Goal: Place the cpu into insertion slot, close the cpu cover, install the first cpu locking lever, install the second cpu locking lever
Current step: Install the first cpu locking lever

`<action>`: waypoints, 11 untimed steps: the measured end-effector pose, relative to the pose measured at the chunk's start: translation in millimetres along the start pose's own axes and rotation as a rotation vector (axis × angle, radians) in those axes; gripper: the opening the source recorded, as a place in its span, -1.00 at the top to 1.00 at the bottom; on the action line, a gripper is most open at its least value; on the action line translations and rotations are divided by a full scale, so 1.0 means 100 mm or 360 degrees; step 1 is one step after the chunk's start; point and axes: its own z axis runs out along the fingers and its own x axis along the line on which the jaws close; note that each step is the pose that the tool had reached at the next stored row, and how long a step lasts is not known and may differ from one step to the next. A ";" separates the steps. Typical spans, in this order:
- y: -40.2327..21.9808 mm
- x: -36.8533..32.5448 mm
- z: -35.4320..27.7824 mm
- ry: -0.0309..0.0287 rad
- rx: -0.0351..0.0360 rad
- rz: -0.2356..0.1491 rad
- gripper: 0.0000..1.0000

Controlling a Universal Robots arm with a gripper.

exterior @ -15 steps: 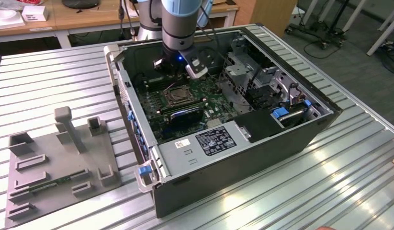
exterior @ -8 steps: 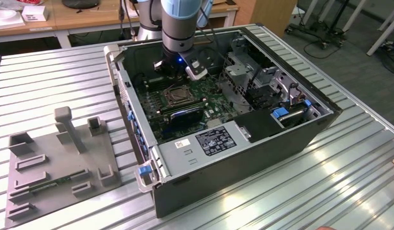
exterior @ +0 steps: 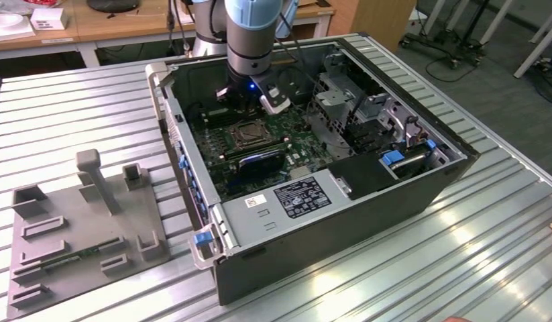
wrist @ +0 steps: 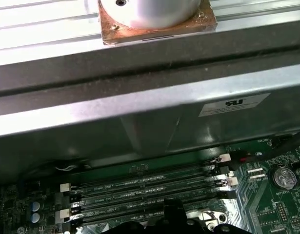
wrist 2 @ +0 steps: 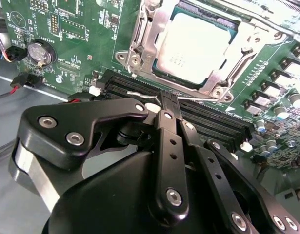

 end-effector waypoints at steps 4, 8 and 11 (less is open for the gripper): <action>0.024 0.000 0.014 -0.00024 0.0002 0.0005 0.80; 0.034 -0.008 0.023 -0.00070 0.0005 0.0018 0.80; 0.036 -0.020 0.026 -0.00100 0.0008 0.0026 0.80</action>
